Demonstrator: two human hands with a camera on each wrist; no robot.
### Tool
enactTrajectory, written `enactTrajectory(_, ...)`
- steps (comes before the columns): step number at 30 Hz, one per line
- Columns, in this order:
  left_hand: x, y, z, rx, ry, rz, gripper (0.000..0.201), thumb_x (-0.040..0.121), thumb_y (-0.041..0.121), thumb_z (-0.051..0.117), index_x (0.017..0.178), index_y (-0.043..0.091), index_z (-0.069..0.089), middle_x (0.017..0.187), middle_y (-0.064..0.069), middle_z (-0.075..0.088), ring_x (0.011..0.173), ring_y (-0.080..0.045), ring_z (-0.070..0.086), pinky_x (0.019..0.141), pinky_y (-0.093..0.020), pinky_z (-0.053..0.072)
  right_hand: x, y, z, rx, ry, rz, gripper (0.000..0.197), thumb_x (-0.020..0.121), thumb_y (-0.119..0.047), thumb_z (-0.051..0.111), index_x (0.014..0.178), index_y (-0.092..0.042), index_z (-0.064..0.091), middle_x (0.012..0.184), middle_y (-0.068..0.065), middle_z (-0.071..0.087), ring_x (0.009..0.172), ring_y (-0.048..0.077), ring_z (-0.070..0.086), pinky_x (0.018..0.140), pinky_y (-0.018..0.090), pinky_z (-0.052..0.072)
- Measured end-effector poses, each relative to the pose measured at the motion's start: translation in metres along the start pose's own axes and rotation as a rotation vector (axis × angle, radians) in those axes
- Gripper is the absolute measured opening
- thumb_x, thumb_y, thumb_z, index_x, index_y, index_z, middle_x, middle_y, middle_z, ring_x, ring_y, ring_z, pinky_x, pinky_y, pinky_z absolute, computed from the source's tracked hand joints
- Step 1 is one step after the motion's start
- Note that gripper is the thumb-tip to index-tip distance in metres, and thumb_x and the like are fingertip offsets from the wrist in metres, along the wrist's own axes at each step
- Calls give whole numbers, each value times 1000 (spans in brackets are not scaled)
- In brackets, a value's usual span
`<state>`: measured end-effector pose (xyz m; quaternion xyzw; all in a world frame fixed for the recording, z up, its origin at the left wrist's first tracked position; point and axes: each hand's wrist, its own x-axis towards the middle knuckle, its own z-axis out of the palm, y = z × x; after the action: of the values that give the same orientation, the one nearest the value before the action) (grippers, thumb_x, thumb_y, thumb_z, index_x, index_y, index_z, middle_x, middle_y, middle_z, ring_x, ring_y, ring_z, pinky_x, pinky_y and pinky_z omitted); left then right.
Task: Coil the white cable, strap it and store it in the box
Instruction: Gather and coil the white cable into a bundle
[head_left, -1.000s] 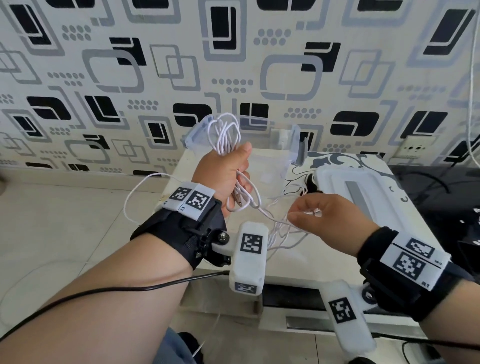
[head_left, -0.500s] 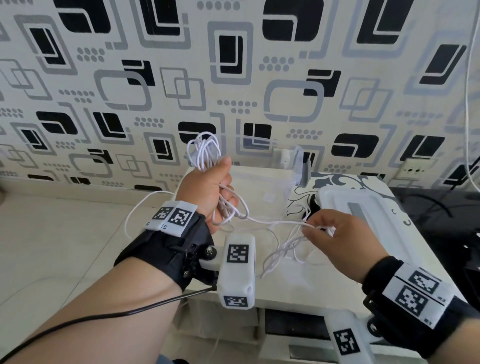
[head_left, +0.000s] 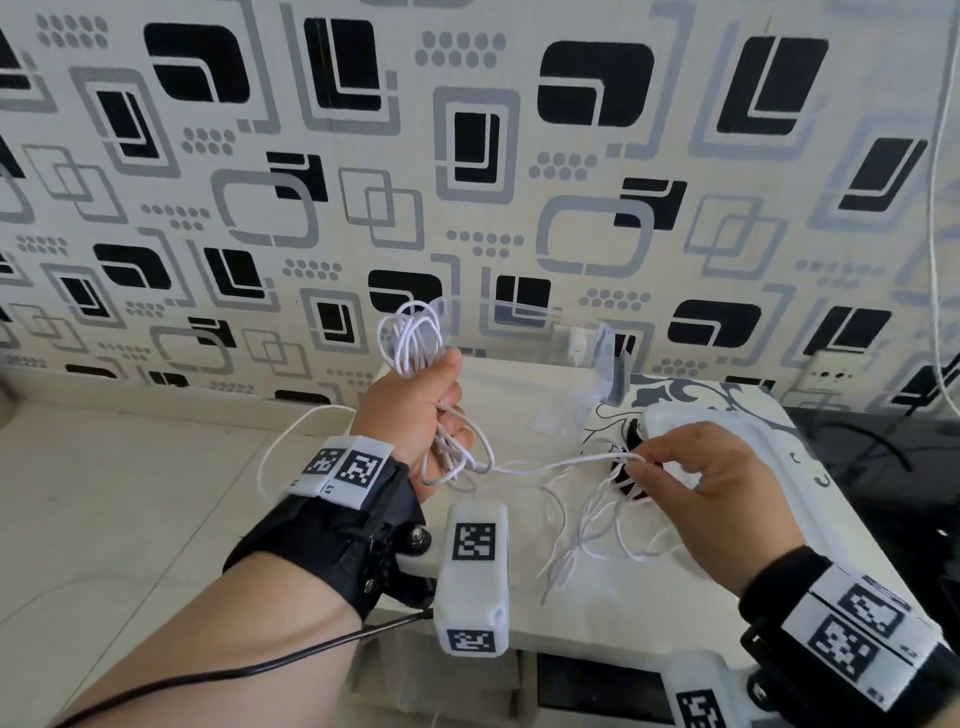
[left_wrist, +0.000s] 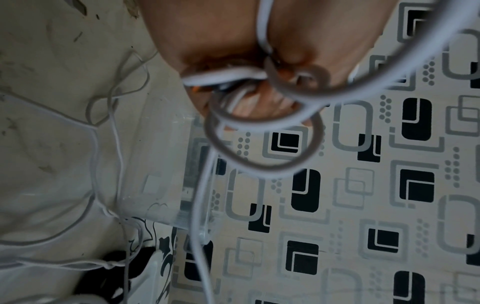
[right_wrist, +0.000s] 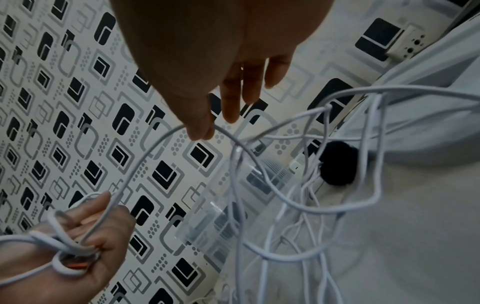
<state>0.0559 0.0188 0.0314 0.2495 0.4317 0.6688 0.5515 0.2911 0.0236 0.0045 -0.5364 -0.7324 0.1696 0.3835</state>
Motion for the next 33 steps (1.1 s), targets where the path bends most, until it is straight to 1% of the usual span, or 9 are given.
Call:
enactTrajectory(5, 3, -8, -1, 123, -11, 18, 33, 90, 20, 60, 62, 17, 43, 43, 6, 36, 29, -8, 31, 38, -15, 30, 2, -3, -2, 124, -67, 73, 17, 85, -20, 63, 69, -14, 61, 57, 3, 56, 51, 8, 45, 50, 11, 38)
enactTrajectory(10, 6, -19, -1, 313, -77, 9, 38, 68, 37, 71, 42, 23, 47, 40, 2, 38, 28, -14, 35, 50, -26, 28, 7, -1, -2, 221, -67, 119, 16, 84, -24, 63, 70, -15, 62, 69, 15, 65, 63, 27, 57, 59, 27, 47)
enactTrajectory(14, 5, -24, 6, 340, -119, 3, 43, 64, 41, 78, 47, 21, 43, 42, 1, 36, 31, -14, 33, 44, -22, 32, 11, -8, -7, 377, -87, 157, 16, 84, -18, 64, 69, -15, 65, 53, 2, 57, 44, 4, 46, 48, 10, 40)
enactTrajectory(19, 3, -29, 13, 454, -195, 8, 44, 52, 54, 76, 41, 25, 44, 41, 3, 37, 30, -13, 35, 43, -22, 32, 15, -8, -13, 529, -208, 162, 13, 84, -14, 62, 74, -15, 70, 57, -3, 60, 51, 11, 48, 56, 20, 44)
enactTrajectory(21, 3, -31, 14, 486, -206, 12, 44, 57, 52, 75, 43, 25, 44, 43, 3, 37, 31, -13, 35, 43, -22, 33, 16, -7, -16, 588, -259, 159, 13, 79, -28, 67, 76, -16, 72, 65, 4, 62, 58, 17, 51, 61, 29, 46)
enactTrajectory(25, 2, -34, 18, 501, -206, 15, 41, 62, 47, 71, 51, 21, 42, 45, 3, 37, 31, -12, 34, 42, -21, 33, 19, -2, -20, 577, -320, 107, 62, 47, -74, 70, 80, -22, 73, 69, 2, 65, 62, 15, 54, 61, 24, 47)
enactTrajectory(28, 2, -36, 19, 513, -250, 20, 43, 57, 55, 74, 48, 25, 43, 47, 3, 35, 31, -12, 33, 43, -22, 32, 20, -6, -21, 542, -286, 126, 21, 72, -42, 71, 68, -22, 70, 59, -4, 61, 53, 8, 48, 55, 17, 43)
enactTrajectory(30, 1, -39, 21, 556, -307, 41, 50, 48, 67, 76, 46, 28, 43, 47, 3, 34, 32, -12, 33, 45, -23, 31, 19, -6, -18, 488, -220, 153, 18, 82, -22, 67, 64, -18, 68, 51, -7, 55, 46, 4, 43, 48, 11, 38)
enactTrajectory(33, -5, -44, 27, 607, -383, 63, 62, 35, 79, 73, 52, 28, 42, 49, 1, 33, 36, -15, 33, 46, -24, 31, 17, -10, -13, 455, -207, 173, 16, 81, -26, 67, 69, -15, 69, 57, 2, 56, 46, 7, 40, 47, 14, 35)
